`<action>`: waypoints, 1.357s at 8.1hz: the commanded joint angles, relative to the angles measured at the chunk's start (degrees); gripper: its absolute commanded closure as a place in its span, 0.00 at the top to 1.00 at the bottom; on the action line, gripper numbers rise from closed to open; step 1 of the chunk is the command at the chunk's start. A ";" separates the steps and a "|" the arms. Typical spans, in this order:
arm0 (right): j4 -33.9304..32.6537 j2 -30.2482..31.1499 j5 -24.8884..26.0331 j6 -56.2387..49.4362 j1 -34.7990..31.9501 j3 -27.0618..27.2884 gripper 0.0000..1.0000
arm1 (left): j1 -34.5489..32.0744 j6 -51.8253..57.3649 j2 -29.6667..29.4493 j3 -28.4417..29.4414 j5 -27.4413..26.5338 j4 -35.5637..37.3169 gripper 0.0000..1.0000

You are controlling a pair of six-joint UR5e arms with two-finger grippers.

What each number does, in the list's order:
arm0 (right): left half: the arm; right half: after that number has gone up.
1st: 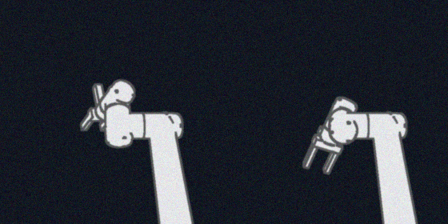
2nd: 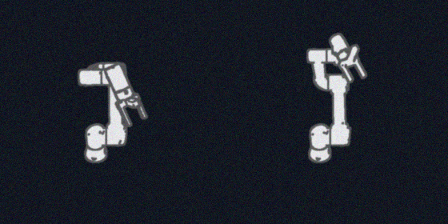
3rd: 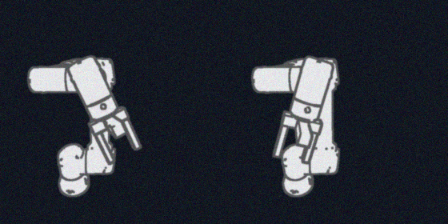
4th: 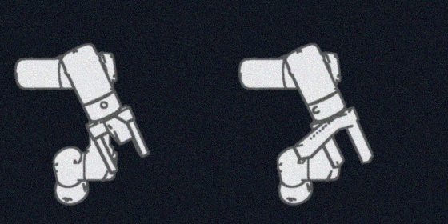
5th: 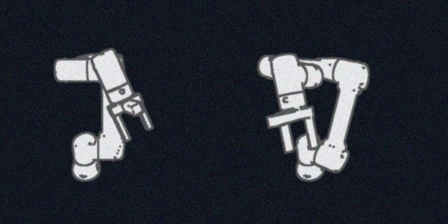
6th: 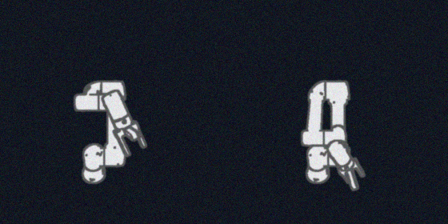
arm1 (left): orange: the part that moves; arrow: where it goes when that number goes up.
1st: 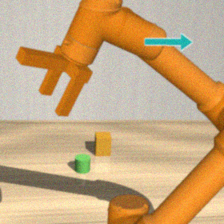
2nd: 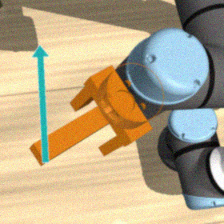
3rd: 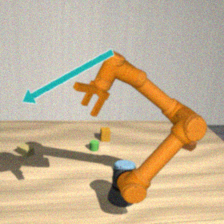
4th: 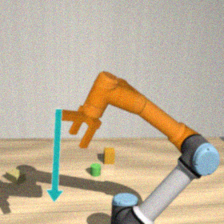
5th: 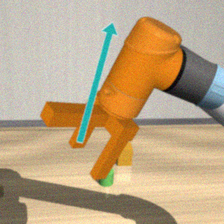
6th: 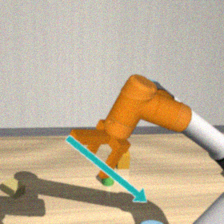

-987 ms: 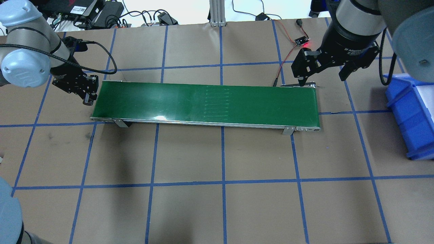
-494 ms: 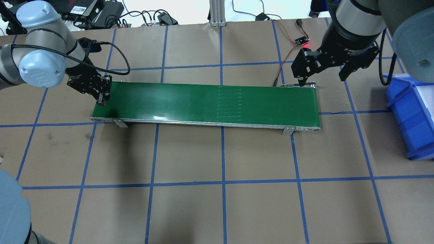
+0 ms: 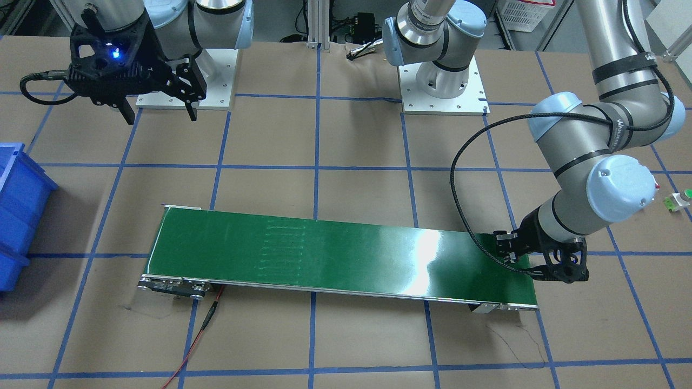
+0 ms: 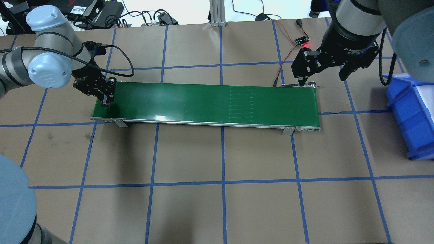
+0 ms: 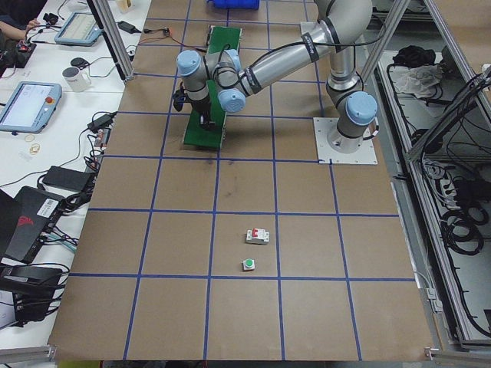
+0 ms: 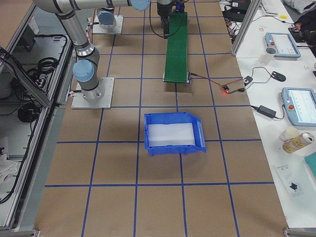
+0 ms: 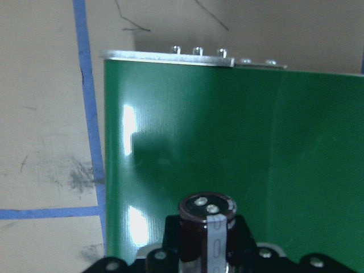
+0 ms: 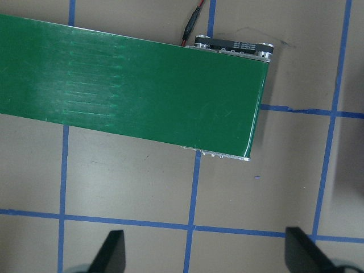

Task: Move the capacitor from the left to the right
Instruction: 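Lower the capacitor onto the green belt and open the left gripper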

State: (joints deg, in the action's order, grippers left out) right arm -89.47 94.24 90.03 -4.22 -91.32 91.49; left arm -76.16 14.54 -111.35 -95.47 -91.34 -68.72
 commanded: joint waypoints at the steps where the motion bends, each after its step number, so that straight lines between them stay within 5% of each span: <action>1: 0.00 -0.02 -0.03 0.00 0.00 0.00 1.00 | -2.49 -0.04 -1.50 1.15 0.02 2.80 0.00; 6: 0.00 -0.02 -0.03 0.00 0.00 0.09 1.00 | -2.86 -0.92 -2.91 1.16 0.02 3.24 0.02; 8: 0.09 0.07 0.05 0.00 0.00 0.35 1.00 | -3.03 -7.12 -3.17 0.73 0.20 5.33 0.99; 11: 0.09 0.07 -0.03 0.09 0.00 0.35 1.00 | -8.55 -9.36 0.50 1.51 0.91 3.87 1.00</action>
State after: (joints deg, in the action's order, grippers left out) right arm -89.45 94.30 90.02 -4.15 -91.32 91.83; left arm -81.05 6.48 -113.42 -94.30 -90.16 -63.75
